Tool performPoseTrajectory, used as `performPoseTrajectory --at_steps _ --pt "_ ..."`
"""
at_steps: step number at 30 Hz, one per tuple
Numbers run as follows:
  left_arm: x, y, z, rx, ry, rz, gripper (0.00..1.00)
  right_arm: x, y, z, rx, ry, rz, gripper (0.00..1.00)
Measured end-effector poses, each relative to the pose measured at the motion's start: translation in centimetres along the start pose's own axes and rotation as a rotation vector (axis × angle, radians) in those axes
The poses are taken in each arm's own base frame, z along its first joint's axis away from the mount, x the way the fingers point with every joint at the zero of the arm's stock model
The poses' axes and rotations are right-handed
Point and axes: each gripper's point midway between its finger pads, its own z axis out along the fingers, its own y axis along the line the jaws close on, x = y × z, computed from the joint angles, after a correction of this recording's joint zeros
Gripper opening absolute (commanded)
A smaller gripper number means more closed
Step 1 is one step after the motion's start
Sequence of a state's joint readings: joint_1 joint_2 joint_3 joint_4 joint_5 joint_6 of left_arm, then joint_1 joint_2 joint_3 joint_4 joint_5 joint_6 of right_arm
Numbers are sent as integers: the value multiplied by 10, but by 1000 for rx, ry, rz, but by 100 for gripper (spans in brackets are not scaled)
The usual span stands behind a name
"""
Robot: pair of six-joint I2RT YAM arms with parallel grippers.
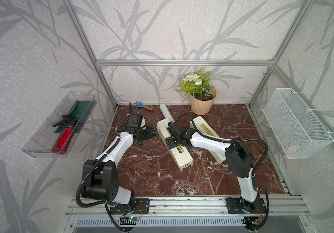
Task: Put plastic wrap rolls into dispensers
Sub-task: Close the lid on the plastic wrap cutting box.
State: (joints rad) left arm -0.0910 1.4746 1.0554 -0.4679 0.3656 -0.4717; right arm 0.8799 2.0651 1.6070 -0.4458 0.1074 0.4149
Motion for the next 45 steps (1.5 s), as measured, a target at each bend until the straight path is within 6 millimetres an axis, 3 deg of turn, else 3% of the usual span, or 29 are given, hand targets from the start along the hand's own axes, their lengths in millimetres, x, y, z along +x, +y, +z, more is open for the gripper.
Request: performPoseTrajectory --at_steps 21,35,45 --pt "4 0 8 -4 24 0 75 5 -1 -1 2 17 -51 79" --pt "11 -6 23 2 65 18 77 6 0 -2 -7 14 -85 99" --pt "19 -6 35 5 109 15 77 16 -2 0 -13 51 -96 99"
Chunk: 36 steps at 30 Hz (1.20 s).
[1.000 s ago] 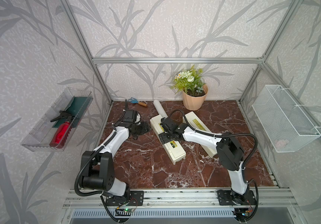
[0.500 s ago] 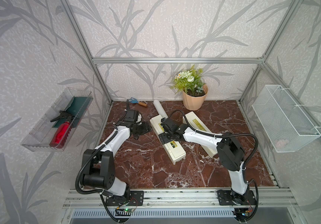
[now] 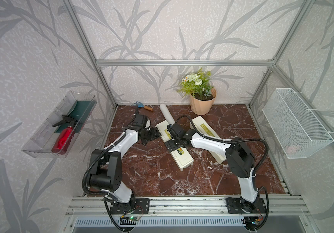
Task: Put plastic wrap rolls into dispensers
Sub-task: Close the lid on the plastic wrap cutting box.
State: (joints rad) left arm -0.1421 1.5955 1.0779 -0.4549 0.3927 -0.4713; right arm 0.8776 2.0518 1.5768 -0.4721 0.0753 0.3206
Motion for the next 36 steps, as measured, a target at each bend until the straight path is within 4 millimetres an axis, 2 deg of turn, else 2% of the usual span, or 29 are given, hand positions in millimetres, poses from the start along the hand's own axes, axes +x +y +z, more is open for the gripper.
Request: performPoseTrajectory --at_steps 10,22,30,36 --pt "3 -6 9 25 17 8 77 2 1 -6 -85 16 13 99" --pt "18 -34 28 88 62 27 77 13 -1 -25 -206 20 33 99" --pt "19 -54 42 156 79 16 77 22 -39 -45 -244 5 135 100" --pt "15 -65 51 184 87 -3 77 40 -55 -47 -301 33 216 90"
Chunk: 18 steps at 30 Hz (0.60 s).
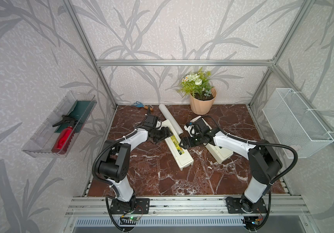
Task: Put plastic wrap rolls into dispensers
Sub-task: Close the lid on the plastic wrap cutting box.
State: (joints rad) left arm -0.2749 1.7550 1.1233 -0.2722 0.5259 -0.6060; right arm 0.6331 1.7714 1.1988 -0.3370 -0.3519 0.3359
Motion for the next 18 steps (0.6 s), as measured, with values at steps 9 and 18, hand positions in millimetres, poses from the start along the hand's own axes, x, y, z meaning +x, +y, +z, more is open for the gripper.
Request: performPoseTrajectory --at_steps 9,18 --pt "-9 -7 10 19 20 -12 77 20 23 11 -181 33 62 66" --pt "-10 -2 5 7 2 3 77 22 48 26 -248 23 70 73"
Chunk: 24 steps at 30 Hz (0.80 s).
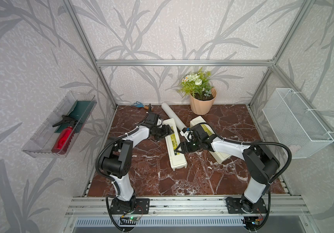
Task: Put plastic wrap rolls into dispensers
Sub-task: Close the lid on the plastic wrap cutting box.
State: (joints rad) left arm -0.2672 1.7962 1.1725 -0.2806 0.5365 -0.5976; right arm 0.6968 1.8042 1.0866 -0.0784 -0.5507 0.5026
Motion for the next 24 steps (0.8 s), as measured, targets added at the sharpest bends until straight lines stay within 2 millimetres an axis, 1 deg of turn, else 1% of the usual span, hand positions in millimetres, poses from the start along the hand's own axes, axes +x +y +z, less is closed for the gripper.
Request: performPoseTrajectory --at_steps 3,7,9,12,16,20,24 --pt "5 4 -5 -5 -6 -1 77 4 5 9 -20 3 9 76" --pt "14 8 -12 -7 -4 -3 77 11 12 15 -37 2 20 82" --pt "18 9 -15 -8 -2 1 77 13 13 18 -43 0 21 82" --pt "24 11 -17 -9 4 5 77 14 15 19 -53 -7 26 79" --pt "27 12 -19 -5 9 4 77 14 20 20 -71 -13 33 69" --pt "27 17 -19 1 -3 -24 77 12 26 24 -113 -25 51 53" --pt "25 21 -19 23 -29 -65 77 10 29 28 -169 -47 78 49"
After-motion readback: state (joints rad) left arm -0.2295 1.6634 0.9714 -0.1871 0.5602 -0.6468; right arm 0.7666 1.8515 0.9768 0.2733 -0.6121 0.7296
